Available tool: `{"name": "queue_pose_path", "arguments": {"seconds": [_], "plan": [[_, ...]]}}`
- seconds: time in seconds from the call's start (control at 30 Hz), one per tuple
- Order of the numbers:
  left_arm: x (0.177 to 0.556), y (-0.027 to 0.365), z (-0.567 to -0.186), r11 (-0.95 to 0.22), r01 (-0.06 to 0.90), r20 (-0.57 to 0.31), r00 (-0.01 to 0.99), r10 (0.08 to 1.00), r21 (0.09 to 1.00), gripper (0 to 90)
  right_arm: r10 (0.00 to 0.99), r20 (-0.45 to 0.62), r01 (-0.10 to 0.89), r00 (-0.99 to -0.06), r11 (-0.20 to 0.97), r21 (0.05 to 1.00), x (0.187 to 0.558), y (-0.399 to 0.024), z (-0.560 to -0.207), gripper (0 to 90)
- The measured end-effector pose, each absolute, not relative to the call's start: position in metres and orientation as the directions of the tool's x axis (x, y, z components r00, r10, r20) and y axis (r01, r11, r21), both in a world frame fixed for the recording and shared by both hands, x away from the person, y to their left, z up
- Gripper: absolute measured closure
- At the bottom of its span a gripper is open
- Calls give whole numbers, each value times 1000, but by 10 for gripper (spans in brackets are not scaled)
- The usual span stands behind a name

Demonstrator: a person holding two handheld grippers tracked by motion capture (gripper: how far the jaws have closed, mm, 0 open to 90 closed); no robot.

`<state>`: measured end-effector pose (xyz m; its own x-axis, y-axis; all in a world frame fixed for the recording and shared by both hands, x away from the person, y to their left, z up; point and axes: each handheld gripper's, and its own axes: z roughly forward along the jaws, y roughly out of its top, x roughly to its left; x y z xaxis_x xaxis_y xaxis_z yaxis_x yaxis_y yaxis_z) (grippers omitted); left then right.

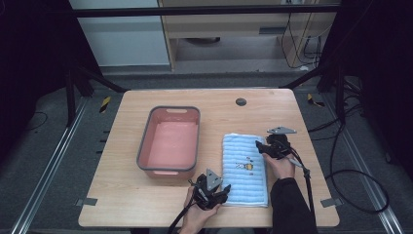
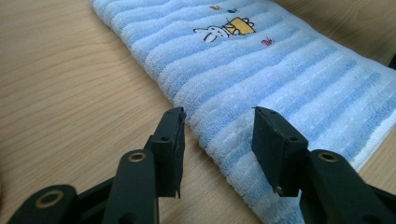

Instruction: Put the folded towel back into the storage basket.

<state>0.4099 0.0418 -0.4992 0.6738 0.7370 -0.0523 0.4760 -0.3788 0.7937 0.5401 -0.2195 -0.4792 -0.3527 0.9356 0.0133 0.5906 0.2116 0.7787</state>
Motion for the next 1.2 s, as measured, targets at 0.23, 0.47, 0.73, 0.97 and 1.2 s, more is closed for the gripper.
{"name": "queue_pose_path", "arguments": {"seconds": [0.23, 0.47, 0.73, 0.97, 1.2], "plan": [[411, 41, -503, -385, 487, -55, 672, 739, 784, 566, 934, 20, 633, -358, 227, 740, 544, -216, -491, 508], [411, 40, -506, -382, 501, -61, 663, 746, 777, 584, 934, 22, 645, -356, 229, 729, 546, -217, -495, 522], [411, 38, -506, -378, 514, -73, 659, 749, 770, 647, 934, 69, 661, -350, 194, 725, 546, -222, -500, 549], [409, 35, -506, -373, 521, -72, 649, 757, 768, 692, 929, 93, 668, -358, 186, 720, 545, -219, -499, 662], [408, 33, -506, -370, 519, -76, 650, 756, 771, 783, 918, 127, 671, -376, 176, 720, 544, -219, -499, 802]]}}
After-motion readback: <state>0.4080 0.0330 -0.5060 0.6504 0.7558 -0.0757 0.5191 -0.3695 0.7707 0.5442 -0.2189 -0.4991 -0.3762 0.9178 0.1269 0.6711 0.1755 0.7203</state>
